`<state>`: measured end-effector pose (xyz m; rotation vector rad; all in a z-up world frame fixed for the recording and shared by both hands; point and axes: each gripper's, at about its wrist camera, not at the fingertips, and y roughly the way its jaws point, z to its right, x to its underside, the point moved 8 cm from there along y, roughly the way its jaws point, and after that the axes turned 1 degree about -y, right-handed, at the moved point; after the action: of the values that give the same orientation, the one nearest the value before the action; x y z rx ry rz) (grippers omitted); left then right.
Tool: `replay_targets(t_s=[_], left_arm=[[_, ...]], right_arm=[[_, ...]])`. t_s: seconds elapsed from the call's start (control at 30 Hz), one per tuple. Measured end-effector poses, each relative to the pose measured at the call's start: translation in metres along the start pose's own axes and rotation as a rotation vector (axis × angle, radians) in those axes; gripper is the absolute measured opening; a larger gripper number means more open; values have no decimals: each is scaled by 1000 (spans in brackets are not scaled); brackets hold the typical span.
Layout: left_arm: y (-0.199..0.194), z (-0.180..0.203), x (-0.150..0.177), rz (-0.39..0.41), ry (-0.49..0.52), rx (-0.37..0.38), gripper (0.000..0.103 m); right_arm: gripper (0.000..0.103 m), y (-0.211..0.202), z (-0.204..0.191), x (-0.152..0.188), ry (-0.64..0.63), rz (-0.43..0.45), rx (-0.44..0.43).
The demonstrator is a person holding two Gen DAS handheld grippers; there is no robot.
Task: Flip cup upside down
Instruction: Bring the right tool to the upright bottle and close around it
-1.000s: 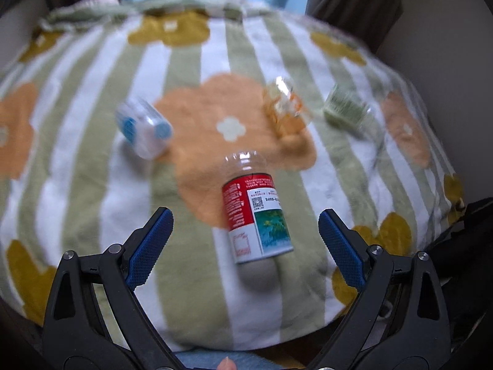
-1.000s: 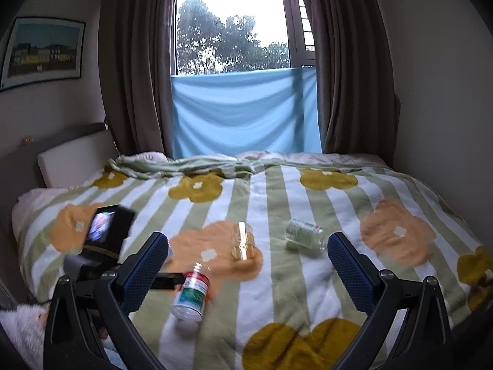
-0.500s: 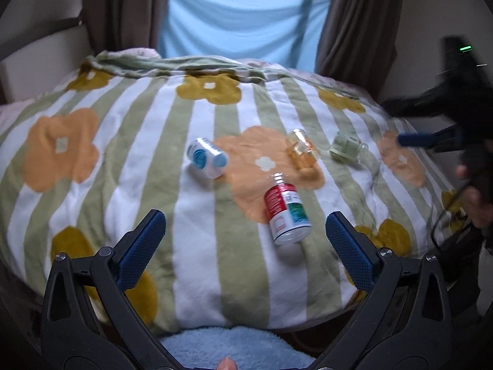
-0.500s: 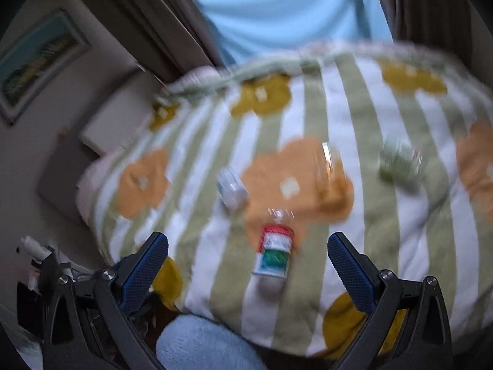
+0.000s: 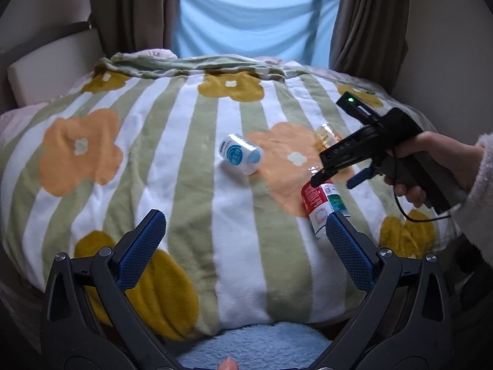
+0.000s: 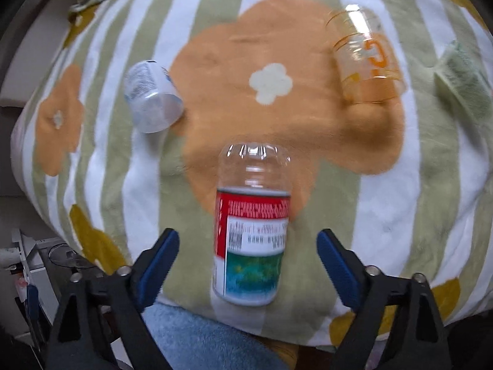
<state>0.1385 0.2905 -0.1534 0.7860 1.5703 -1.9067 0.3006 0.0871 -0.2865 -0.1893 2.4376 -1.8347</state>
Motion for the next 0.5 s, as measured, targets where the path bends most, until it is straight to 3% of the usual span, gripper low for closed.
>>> replay_targets(t_s=[0.27, 0.4, 0.5], left_arm=[[17, -10, 0, -25, -52, 46, 103], [20, -12, 0, -31, -55, 44, 103], [20, -13, -1, -31, -63, 45, 103]], right_arm=[[73, 28, -1, -13, 1, -62, 26], [57, 35, 2, -17, -10, -68, 50], [57, 35, 2, -19, -17, -56, 48]])
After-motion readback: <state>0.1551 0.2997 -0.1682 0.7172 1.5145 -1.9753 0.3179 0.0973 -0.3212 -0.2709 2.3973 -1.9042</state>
